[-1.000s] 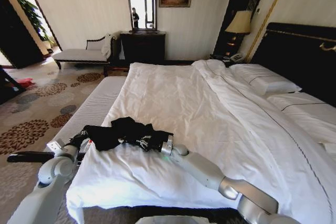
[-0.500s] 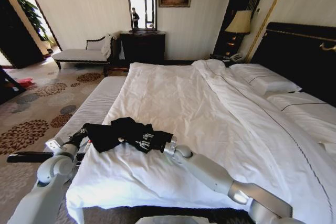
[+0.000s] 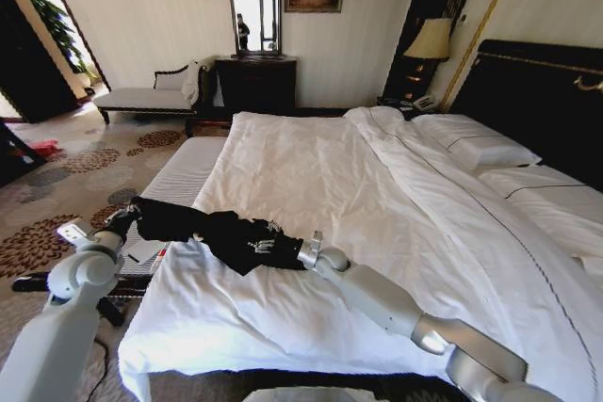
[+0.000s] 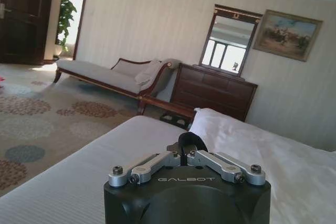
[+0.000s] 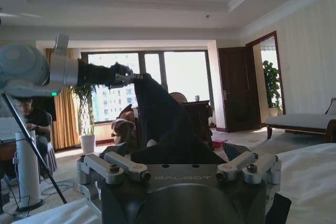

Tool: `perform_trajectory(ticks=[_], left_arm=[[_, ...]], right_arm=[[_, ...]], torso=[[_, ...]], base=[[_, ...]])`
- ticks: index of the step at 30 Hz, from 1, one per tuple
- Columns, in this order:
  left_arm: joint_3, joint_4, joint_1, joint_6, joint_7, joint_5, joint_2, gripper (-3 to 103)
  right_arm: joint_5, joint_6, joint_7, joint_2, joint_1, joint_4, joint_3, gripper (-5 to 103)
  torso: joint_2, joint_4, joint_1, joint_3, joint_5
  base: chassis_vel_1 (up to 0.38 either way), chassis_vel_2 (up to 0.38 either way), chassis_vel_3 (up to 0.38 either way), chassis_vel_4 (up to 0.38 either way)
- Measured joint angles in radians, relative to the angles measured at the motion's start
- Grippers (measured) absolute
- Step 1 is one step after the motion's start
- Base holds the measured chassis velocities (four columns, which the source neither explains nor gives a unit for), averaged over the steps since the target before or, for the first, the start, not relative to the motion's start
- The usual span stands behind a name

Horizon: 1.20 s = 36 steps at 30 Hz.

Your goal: Fold the clothes on the bed.

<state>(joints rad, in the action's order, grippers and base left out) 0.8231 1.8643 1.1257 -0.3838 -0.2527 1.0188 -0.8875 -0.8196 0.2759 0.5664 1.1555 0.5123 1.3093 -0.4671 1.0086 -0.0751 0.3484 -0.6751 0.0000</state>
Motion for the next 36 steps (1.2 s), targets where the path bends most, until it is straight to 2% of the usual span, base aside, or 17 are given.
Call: perform_trajectory(ticks=[6,14,17,21,22,24,26,36], left_arm=[[-0.051,0.033,-0.089,-0.027,0.011,0.043,0.072,0],[-0.096,0.030,-0.128,-0.033,0.027,0.039,0.081,0],[-0.098,0.031,-0.129,-0.034,0.027,0.039,0.081,0],[-0.097,0.036,-0.125,-0.038,0.027,0.040,0.081,0],[-0.097,0.036,-0.125,-0.038,0.027,0.040,0.081,0],[-0.093,0.037,-0.126,-0.040,0.026,0.046,0.088,0],[-0.092,0.037,-0.132,-0.043,0.025,0.056,0.095,0],[-0.092,0.049,-0.148,-0.054,0.013,0.079,0.102,0]], right_arm=[[0.050,0.011,0.026,-0.060,-0.057,-0.027,-0.074,100],[0.056,0.016,0.027,-0.034,-0.102,-0.057,-0.116,100],[0.057,0.011,-0.005,-0.019,-0.117,-0.056,-0.127,100],[0.026,-0.026,-0.142,0.009,-0.133,-0.025,-0.157,100],[0.026,-0.026,-0.142,0.009,-0.133,-0.025,-0.157,100],[0.015,-0.056,-0.260,0.016,-0.129,0.012,-0.181,100],[0.012,-0.067,-0.306,0.026,-0.117,0.026,-0.194,100],[0.062,-0.068,-0.314,0.047,-0.109,0.017,-0.217,100]], torso=[[0.000,-0.0005,0.000,0.000,0.0001],[0.000,-0.0001,0.000,0.000,0.0001],[0.000,0.0003,0.000,0.000,0.0000],[0.000,0.0002,0.000,0.000,-0.0001],[0.000,0.0002,0.000,0.000,-0.0001],[0.000,0.0000,0.000,0.000,-0.0002],[0.000,-0.0003,0.000,0.000,-0.0001],[0.000,-0.0003,0.000,0.000,0.0000]], base=[[0.000,0.000,0.000,0.000],[0.000,0.000,0.000,0.000],[0.000,0.000,0.000,0.000],[0.000,0.000,0.000,0.000],[0.000,0.000,0.000,0.000],[0.000,0.000,0.000,0.000],[0.000,0.000,0.000,0.000],[0.000,0.000,0.000,0.000]])
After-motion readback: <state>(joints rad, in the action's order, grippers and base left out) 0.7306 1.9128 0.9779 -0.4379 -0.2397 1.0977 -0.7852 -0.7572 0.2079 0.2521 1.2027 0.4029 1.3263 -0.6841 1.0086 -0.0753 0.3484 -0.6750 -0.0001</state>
